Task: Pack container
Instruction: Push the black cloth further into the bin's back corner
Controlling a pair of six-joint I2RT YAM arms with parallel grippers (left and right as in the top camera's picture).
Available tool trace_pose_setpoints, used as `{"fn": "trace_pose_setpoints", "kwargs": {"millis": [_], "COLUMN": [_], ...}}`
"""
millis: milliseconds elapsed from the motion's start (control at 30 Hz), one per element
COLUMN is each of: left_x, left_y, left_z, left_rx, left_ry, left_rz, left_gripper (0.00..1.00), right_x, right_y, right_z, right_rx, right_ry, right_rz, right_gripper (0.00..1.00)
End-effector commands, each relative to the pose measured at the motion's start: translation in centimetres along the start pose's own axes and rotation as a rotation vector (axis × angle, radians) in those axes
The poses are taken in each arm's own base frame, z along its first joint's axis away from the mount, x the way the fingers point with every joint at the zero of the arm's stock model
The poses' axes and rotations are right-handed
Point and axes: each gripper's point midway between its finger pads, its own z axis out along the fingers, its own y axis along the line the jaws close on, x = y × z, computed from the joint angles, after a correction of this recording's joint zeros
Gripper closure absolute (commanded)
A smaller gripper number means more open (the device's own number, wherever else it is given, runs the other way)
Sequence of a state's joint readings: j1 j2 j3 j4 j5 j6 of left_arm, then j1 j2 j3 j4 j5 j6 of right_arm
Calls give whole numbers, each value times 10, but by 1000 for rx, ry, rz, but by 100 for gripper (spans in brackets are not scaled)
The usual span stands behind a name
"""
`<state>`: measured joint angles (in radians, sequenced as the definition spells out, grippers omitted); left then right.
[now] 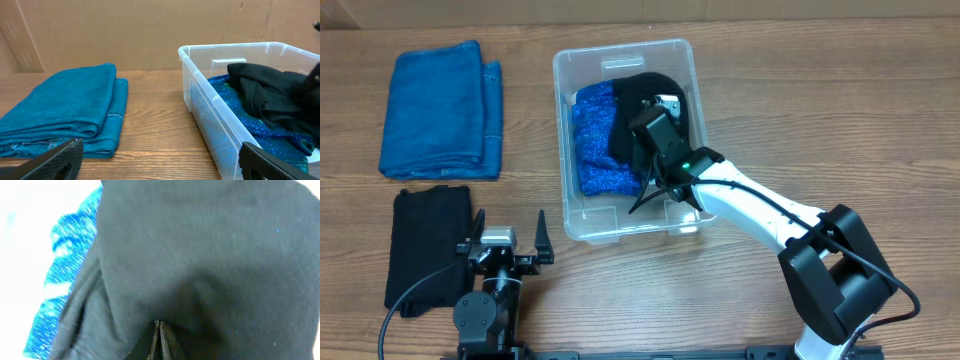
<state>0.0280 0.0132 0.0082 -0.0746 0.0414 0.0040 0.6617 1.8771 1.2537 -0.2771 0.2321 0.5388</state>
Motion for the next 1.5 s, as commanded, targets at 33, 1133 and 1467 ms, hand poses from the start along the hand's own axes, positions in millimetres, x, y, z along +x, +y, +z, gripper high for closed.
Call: {"fn": "trace_pose_setpoints", "kwargs": {"millis": [33, 1133, 1467], "left_x": [0, 0, 0], "left_y": [1, 1, 1], "left_z": [0, 0, 0], "left_rx": [-6, -6, -6], "left_ry": [-3, -4, -3], "left_rz": [19, 19, 18], "left_gripper": [0, 0, 0], "right_x": [-63, -51, -131], "right_y": [35, 35, 53], "right_z": [-28, 60, -27], "right_rx": [-87, -3, -53], "right_ry": [-138, -156, -361], "right_rz": [-24, -162, -123], "right_gripper": [95, 92, 90]}}
